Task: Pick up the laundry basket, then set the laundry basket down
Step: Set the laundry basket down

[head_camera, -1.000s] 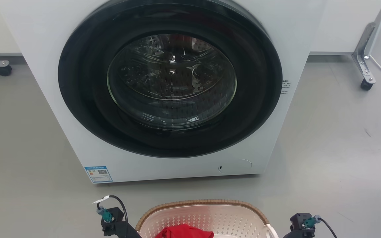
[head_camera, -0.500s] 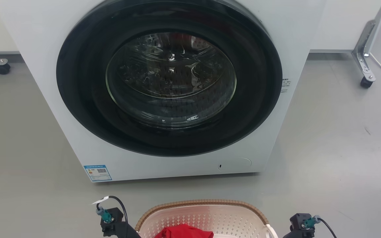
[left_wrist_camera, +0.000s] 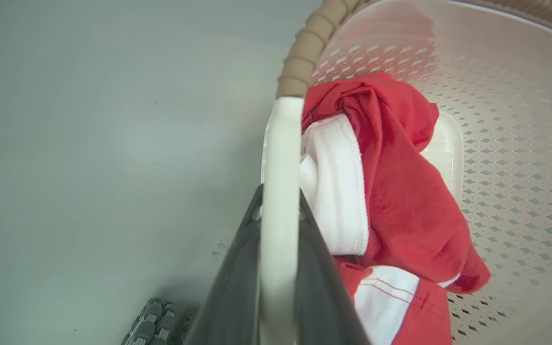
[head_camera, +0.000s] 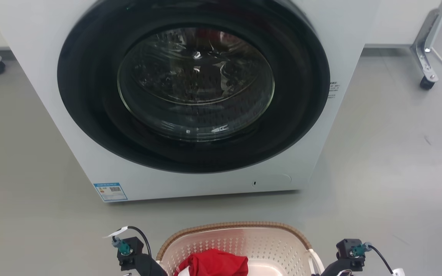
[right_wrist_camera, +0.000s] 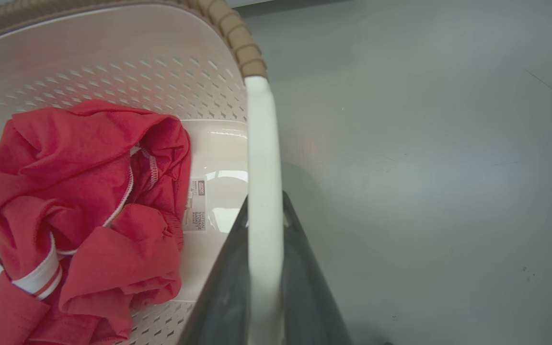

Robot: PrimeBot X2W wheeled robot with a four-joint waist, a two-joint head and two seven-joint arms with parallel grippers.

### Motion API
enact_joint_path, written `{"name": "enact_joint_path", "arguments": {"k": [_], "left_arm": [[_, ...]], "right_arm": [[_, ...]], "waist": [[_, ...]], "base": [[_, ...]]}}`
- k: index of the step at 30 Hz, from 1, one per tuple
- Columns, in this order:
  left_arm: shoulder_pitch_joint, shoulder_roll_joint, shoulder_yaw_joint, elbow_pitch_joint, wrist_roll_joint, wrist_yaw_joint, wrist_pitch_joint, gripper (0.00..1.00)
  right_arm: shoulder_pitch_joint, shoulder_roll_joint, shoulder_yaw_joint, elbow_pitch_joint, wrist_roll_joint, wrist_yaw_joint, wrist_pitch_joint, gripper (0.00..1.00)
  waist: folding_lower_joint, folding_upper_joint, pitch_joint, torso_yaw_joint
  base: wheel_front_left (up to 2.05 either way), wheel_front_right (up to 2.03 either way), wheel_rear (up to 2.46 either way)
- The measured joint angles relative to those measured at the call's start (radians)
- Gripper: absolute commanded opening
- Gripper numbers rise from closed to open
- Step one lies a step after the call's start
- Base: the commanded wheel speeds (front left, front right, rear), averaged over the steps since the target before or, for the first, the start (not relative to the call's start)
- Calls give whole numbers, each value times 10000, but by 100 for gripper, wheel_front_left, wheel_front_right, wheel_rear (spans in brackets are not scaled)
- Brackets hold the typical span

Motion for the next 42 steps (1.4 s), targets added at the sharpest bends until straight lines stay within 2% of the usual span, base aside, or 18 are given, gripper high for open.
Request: {"name": "enact_joint_path", "arguments": {"k": [15,22,42], "left_arm": [[-867,-4,-81,-27,38,113,-890,0],[-1392,-19,-113,-100,123,171,-1283,0],[-3316,-15,-130,-290,376,349,-2334,0]], "right_arm": [[-947,-25,92,35,-140,-104,-644,0],[-1542,-84,98,50,-209,-263,-922,0],[-3553,-370,215,-23,-568,-278,-1547,0]], "waist": [[1,1,1668,-8],[2,1,2664,18],[2,2,5475,169]], "base": [[0,0,0],[0,0,0],[0,0,0]]}}
